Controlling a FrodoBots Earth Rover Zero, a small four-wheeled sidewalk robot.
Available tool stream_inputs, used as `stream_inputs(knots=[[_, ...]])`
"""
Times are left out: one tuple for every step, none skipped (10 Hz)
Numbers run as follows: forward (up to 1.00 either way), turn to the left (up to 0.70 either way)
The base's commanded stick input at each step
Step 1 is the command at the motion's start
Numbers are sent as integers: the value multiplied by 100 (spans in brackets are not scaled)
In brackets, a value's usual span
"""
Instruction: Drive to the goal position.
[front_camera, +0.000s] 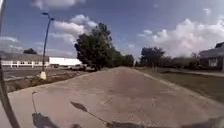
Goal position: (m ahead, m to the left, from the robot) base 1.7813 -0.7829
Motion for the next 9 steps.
stream_inputs(knots=[[70, -30], [70, -32], [70, -21], [70, -11], [70, -1], [70, 0], [70, 0], [70, 0], [70, 0]])
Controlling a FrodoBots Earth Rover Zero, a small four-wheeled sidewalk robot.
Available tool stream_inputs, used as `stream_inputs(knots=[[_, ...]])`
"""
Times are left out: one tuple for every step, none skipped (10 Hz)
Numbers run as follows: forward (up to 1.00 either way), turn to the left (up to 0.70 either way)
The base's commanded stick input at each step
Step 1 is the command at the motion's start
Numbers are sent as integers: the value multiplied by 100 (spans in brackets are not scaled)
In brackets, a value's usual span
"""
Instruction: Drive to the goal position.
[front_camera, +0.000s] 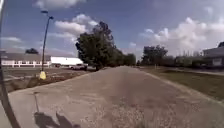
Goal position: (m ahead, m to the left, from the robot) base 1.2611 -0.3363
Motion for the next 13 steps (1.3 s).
stream_inputs(knots=[[70, 0], [70, 0], [70, 0], [70, 0], [70, 0], [70, 0], [70, 0], [70, 0], [70, 0], [70, 0], [70, 0], [70, 0], [70, 0]])
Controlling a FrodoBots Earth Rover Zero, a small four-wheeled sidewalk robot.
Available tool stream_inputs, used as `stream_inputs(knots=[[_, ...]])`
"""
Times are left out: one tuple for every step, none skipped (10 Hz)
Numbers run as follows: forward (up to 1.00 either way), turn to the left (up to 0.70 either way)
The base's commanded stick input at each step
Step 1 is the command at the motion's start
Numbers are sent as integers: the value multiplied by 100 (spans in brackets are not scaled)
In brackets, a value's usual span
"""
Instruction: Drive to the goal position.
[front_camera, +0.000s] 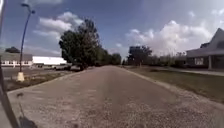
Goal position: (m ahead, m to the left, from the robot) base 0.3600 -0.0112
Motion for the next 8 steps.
stream_inputs(knots=[[70, 0], [70, 0], [70, 0], [63, 0], [56, 0], [49, 0], [42, 0], [34, 0]])
